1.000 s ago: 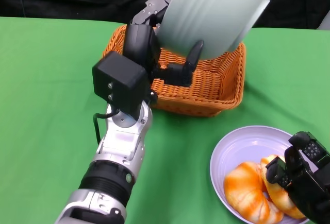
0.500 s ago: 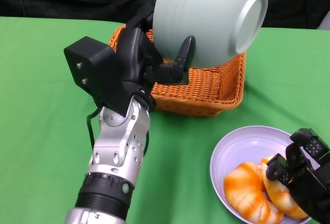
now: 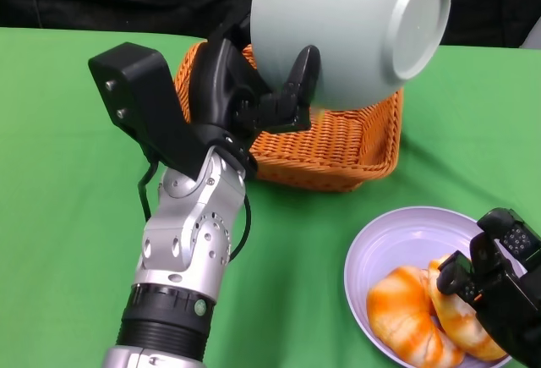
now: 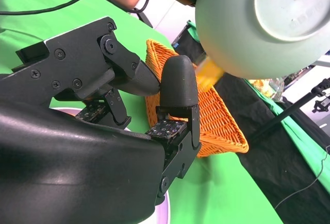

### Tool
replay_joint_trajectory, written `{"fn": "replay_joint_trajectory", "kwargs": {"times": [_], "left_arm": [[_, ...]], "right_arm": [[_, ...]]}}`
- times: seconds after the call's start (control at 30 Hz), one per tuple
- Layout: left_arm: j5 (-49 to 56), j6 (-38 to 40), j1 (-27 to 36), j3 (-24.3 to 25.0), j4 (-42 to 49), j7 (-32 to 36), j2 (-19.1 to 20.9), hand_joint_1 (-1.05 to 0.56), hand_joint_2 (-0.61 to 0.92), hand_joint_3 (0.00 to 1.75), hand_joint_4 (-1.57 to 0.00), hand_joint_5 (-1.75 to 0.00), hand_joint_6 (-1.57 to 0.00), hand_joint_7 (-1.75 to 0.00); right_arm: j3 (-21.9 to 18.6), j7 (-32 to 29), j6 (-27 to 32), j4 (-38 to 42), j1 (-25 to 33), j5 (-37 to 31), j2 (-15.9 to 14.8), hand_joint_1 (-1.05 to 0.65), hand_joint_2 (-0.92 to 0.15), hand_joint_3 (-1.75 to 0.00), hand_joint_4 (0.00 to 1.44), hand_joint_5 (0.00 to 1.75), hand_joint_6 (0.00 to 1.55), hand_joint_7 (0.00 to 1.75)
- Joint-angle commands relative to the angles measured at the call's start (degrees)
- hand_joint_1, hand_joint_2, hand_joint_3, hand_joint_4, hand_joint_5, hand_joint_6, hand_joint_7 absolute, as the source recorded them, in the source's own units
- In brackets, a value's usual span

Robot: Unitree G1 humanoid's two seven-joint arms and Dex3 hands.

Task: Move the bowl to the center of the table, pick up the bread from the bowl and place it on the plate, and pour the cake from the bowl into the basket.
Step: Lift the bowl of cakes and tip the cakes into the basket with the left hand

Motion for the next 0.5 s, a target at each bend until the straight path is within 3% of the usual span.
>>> {"fn": "replay_joint_trajectory", "kwargs": {"times": [0.03,0.5], "left_arm": [[-1.9,2.1,0.2,1.0,-2.3,0.7,-2.6,-0.09,0.38,1.54,-0.98,-1.75,-0.84,-1.75],[-12.4,16.1,0.2,5.4,-8.5,9.8,-4.4,-0.12,0.45,1.57,-0.93,-1.75,-0.79,-1.75]], "right_arm": [[-0.5,-0.6,0.5,-1.1,0.3,0.9,-0.7,-0.16,-0.71,-1.04,0.85,1.75,0.63,1.71],[-0.7,-2.5,2.3,-3.6,0.8,2.9,-0.9,-0.16,-0.69,-1.05,0.85,1.75,0.62,1.75]]}}
